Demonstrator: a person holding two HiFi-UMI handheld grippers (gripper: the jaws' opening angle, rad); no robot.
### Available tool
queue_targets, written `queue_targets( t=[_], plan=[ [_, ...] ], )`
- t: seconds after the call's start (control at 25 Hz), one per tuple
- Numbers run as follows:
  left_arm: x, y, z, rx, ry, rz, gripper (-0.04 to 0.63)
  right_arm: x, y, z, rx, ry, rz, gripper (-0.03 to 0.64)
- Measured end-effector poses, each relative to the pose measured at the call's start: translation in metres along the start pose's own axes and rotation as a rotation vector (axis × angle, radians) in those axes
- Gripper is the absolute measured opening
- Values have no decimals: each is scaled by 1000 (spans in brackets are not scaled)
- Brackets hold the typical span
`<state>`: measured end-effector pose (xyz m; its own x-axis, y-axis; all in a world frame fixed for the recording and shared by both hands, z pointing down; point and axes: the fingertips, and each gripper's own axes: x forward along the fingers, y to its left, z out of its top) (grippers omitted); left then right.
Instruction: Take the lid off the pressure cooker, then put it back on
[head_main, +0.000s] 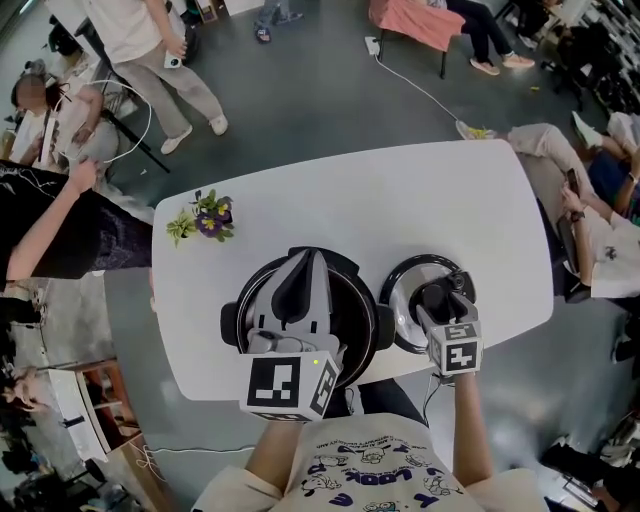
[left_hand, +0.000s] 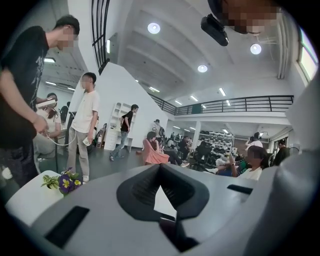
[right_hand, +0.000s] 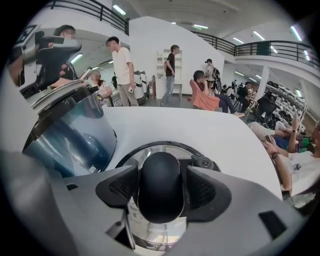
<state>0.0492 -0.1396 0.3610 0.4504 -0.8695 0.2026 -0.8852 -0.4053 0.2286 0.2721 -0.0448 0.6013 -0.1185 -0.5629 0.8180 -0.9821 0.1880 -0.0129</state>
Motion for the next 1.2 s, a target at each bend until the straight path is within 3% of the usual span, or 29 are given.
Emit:
queue_targets(
  t=[0.4, 0.72, 0.92, 1.2],
  plan=[
    [3, 10, -8, -12, 21, 22, 14, 15, -2, -13, 3, 133, -10, 298],
    [0, 22, -9, -23, 27, 36, 14, 23, -4, -19, 23, 385, 29, 301],
    [-2, 26, -9, -31, 29, 43, 14, 24, -4, -18, 23, 432, 24, 302],
    [-8, 30, -14, -41, 37, 47, 14, 24, -4, -18, 18, 422, 24, 298]
  ],
)
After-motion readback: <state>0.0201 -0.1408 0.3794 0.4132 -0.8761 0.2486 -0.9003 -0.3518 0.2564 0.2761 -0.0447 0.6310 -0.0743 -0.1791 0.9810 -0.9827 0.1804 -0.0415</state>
